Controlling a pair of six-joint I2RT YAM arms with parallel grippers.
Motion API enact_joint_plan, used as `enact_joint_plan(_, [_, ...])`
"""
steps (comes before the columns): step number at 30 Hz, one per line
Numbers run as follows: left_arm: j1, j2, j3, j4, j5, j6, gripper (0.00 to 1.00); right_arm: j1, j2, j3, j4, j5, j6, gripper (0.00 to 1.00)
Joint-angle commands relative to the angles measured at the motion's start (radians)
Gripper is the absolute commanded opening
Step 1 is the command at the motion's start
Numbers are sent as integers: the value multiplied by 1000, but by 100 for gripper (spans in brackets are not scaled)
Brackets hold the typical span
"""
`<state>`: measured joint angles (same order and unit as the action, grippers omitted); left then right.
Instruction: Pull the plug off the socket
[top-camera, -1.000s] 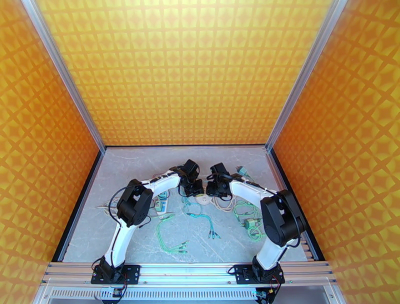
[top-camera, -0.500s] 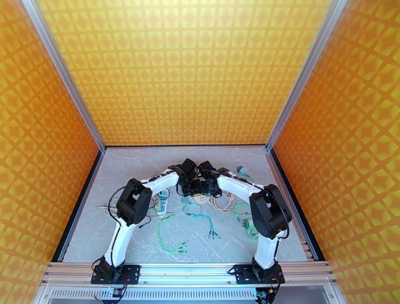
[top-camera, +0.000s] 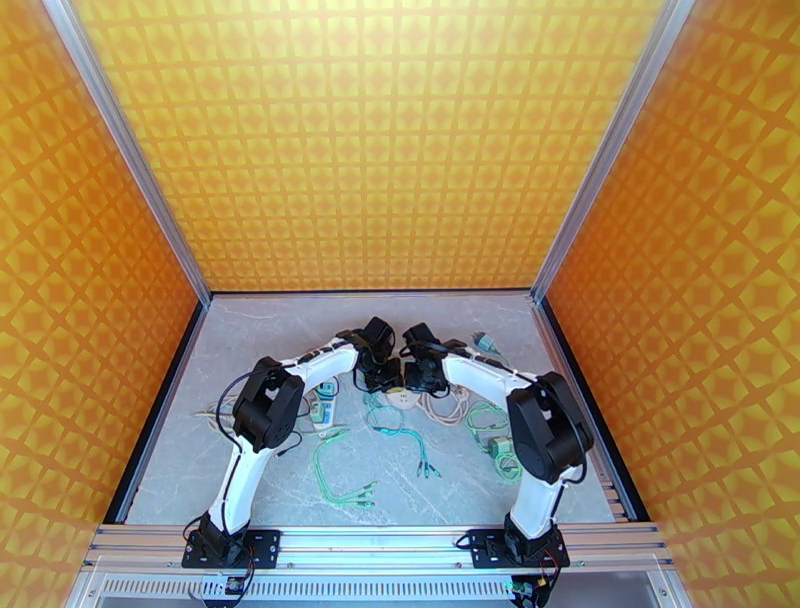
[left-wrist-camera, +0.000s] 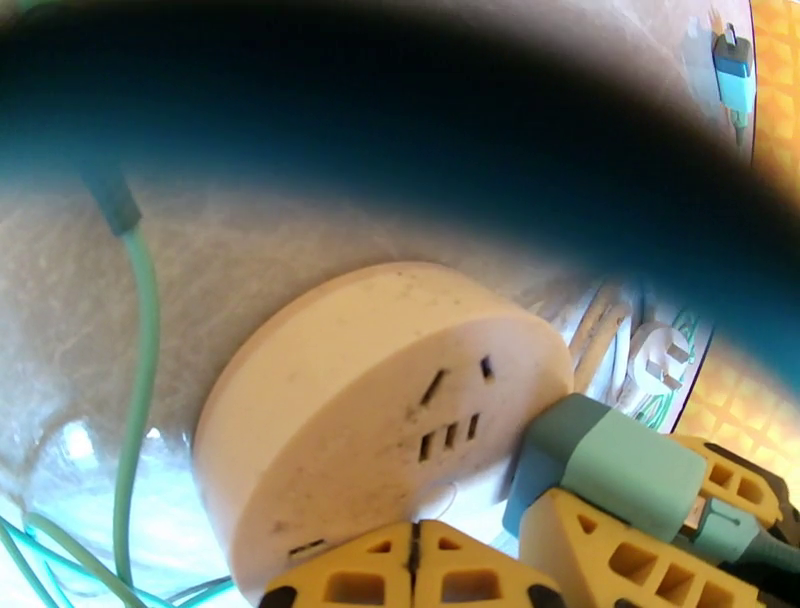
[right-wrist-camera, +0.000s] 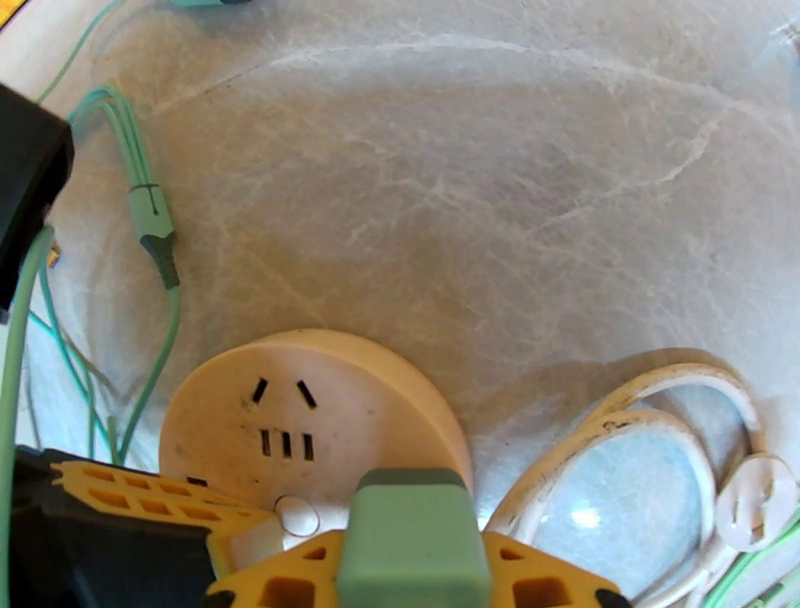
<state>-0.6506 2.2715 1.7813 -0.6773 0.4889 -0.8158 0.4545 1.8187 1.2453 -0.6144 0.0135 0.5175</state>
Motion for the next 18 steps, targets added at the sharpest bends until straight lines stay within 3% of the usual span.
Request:
enact_joint_plan(1, [-27, 109, -71, -89, -105, -22, 0, -41, -33, -56, 7, -120, 39, 0])
enact_joint_plan(8, [-30, 109, -68, -84, -104, -22, 0, -40, -24, -40, 15, -152, 59, 0])
enact_joint_plan(18, [-35, 120, -46, -88, -104, -19, 0, 116, 84, 127, -155, 41, 42, 0])
